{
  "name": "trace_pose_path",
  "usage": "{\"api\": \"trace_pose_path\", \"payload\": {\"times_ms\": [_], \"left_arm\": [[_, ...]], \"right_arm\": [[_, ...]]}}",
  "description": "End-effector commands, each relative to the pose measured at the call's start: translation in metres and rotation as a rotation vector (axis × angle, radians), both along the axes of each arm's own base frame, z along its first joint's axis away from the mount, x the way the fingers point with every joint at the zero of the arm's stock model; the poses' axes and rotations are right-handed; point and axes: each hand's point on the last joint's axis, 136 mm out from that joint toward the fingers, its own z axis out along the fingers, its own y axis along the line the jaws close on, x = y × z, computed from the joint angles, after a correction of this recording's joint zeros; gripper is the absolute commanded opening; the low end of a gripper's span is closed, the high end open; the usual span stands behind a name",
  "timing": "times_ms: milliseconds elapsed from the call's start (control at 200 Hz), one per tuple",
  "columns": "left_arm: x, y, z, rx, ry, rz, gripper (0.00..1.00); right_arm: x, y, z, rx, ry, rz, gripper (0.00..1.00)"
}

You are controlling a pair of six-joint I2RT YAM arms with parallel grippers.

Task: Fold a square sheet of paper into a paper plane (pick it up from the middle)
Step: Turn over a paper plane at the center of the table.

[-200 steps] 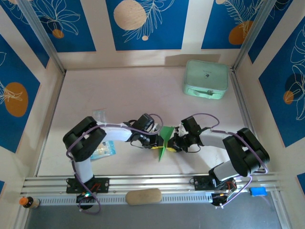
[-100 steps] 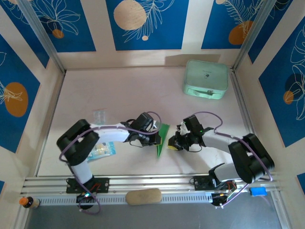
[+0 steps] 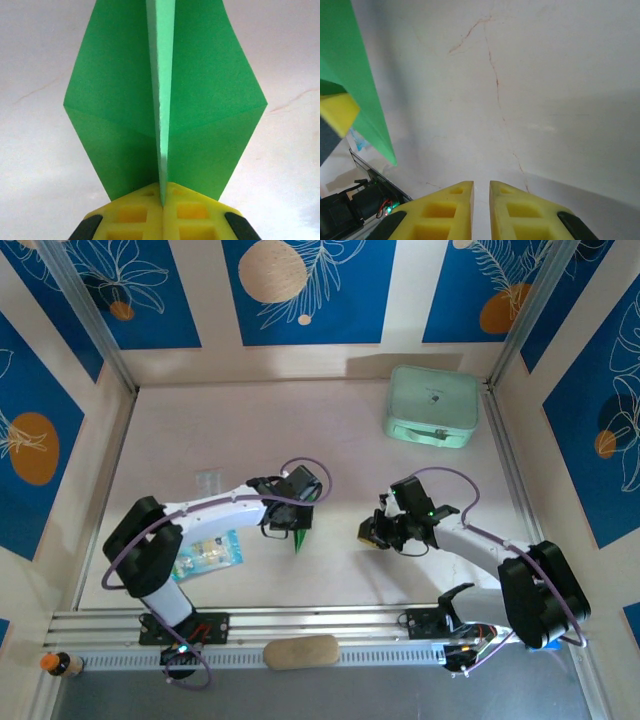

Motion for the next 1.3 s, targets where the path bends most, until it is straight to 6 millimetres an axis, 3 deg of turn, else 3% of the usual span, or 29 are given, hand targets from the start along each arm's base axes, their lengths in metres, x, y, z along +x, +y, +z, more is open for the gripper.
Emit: {"api": "trace_pose_path", "payload": {"times_ms": [0, 955, 1295], "left_arm": [[-0.003, 0.007, -0.005, 0.072, 0.007, -0.009, 0.04], [-0.007, -0.007, -0.027, 0.064, 0.048, -0.041, 0.16], [-0.007, -0.004, -0.035, 0.144, 0.057, -0.055, 0.20]], "right_arm": [[-0.001, 0.000, 0.003, -0.008, 0.009, 0.000, 0.16], [-0.003, -0.001, -0.004, -0.017, 0.033, -0.007, 0.16], [-0.003, 0.000, -0.005, -0.019, 0.038, -0.006, 0.16]]}}
